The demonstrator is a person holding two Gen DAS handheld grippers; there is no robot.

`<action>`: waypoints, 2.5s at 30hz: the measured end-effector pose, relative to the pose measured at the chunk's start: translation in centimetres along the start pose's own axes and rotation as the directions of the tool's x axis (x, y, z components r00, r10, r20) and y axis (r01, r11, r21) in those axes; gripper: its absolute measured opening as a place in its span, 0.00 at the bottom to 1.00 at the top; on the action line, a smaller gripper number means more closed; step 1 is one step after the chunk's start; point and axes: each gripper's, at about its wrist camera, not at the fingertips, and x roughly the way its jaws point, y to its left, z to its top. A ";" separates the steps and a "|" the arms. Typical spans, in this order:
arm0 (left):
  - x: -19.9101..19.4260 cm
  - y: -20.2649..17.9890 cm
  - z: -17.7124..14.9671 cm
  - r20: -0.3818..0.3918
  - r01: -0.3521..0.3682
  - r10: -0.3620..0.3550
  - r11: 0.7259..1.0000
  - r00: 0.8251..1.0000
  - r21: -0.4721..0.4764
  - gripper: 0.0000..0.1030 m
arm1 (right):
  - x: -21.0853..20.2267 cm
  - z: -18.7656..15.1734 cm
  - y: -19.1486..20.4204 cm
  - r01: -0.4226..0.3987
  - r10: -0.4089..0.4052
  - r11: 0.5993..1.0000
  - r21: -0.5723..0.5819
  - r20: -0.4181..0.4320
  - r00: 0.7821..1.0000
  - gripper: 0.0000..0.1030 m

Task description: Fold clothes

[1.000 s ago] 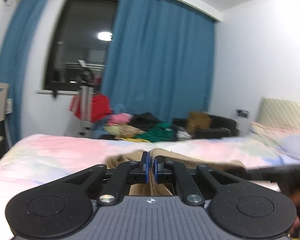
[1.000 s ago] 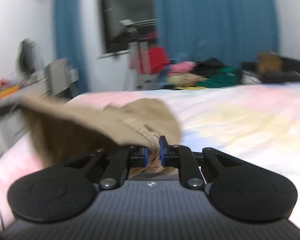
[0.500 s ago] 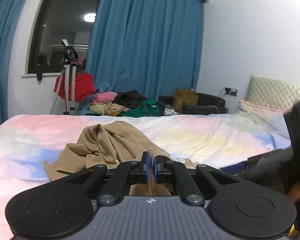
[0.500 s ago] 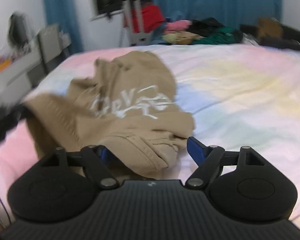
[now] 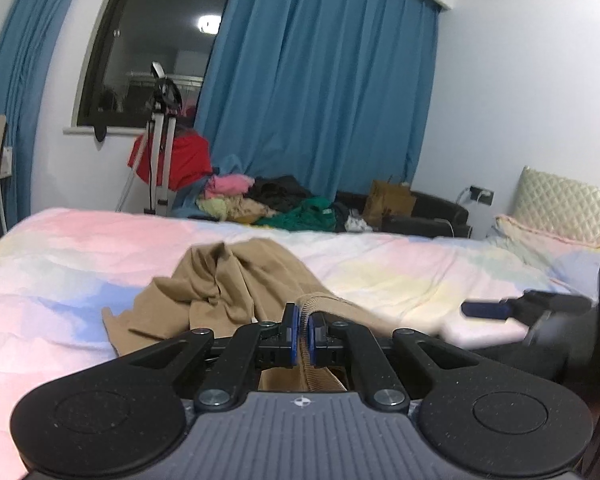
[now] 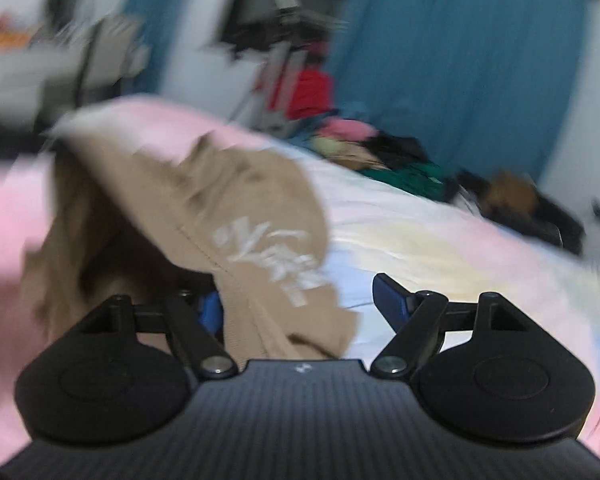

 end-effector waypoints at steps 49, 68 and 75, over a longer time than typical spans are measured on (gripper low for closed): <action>-0.9 2.5 0.3 -0.019 -0.512 0.512 0.858 0.859 -0.029 0.63 | 3.6 -2.1 -6.1 0.104 -0.060 0.942 0.319 -0.144 0.988 0.64; -16.7 -4.8 35.2 0.453 -0.441 0.424 0.895 0.785 -0.072 0.65 | -17.0 29.4 -12.8 -0.067 -0.111 0.930 0.361 0.449 0.887 0.65; -24.3 -9.4 43.1 0.554 -0.432 0.355 0.902 0.753 0.009 0.67 | -25.6 35.5 -14.7 -0.060 -0.132 0.948 0.312 0.559 0.819 0.72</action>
